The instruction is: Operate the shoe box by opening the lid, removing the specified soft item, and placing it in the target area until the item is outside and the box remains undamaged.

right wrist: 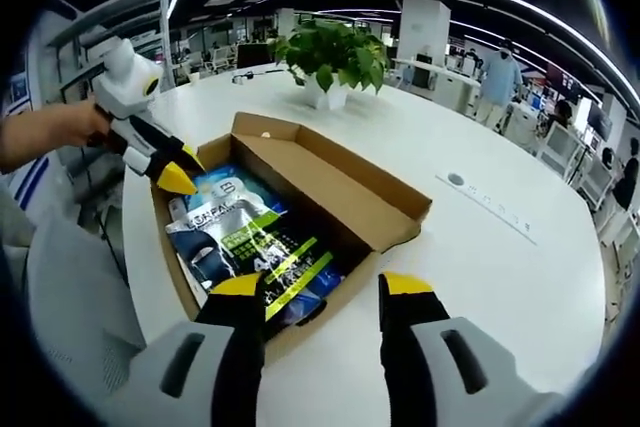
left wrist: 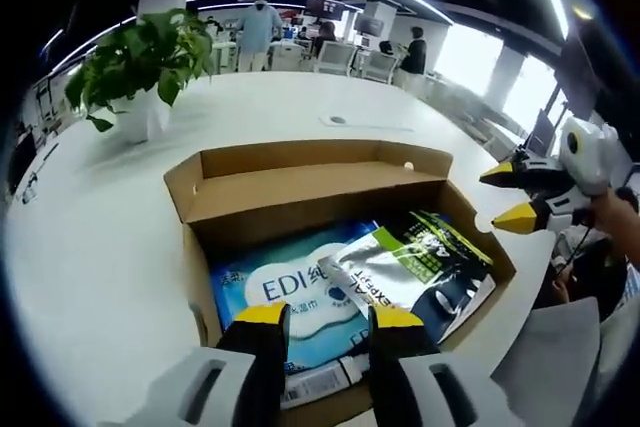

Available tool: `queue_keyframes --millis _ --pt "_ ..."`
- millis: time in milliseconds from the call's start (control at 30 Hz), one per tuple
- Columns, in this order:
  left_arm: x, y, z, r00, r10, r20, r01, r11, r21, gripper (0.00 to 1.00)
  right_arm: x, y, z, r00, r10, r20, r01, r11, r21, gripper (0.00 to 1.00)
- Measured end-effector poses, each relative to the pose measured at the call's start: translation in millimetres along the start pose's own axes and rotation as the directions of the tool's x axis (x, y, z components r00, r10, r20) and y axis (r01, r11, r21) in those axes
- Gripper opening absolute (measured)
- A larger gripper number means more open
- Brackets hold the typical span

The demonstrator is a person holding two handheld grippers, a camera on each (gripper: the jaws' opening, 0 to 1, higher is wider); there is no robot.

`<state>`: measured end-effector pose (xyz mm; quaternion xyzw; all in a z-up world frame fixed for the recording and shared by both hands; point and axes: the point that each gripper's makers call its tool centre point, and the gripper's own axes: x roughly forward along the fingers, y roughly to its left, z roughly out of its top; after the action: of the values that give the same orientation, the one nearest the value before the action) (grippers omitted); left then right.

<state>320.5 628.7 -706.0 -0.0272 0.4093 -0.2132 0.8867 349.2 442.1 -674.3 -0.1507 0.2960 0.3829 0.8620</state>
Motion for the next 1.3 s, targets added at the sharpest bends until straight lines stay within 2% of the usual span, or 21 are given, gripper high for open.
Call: queue_keyframes --millis 167,367,667,800,900,1000,1300 --pt "6.0 -5.8 -7.0 0.999 -0.029 -0.019 0.029 1.000 -0.012 0.30 -1.4 4.9 -2.7 1.000 0.006 0.000 -0.006 1.000 0.006 0.43" --pt "15.4 -15.5 -13.1 0.995 -0.090 -0.038 0.087 0.993 -0.085 0.28 -2.7 10.7 -5.1 1.000 0.012 0.002 -0.012 1.000 0.015 0.42" --pt "23.4 -26.3 -17.4 0.989 -0.138 -0.056 0.130 0.982 -0.138 0.22 -4.3 17.9 -10.5 1.000 0.016 -0.001 -0.016 0.999 0.031 0.42" --pt "27.9 -30.7 -17.5 0.982 -0.186 -0.043 0.173 0.961 -0.215 0.18 -4.1 19.9 -10.6 1.000 0.017 0.003 -0.017 0.998 0.053 0.41" --pt "28.6 -29.7 -16.6 0.981 -0.189 -0.033 0.176 0.954 -0.243 0.14 -3.5 22.3 -9.5 1.000 0.025 0.009 -0.025 0.997 0.074 0.40" --pt "28.0 -26.4 -16.4 0.984 -0.177 -0.029 0.165 0.957 -0.238 0.08 -1.5 24.1 -9.4 0.999 0.031 0.006 -0.031 0.997 0.071 0.39" --pt "23.7 -21.3 -9.4 0.981 -0.194 0.025 0.193 0.936 -0.295 0.01 8.1 32.7 -8.4 0.998 0.065 -0.002 -0.065 0.995 0.082 0.38"
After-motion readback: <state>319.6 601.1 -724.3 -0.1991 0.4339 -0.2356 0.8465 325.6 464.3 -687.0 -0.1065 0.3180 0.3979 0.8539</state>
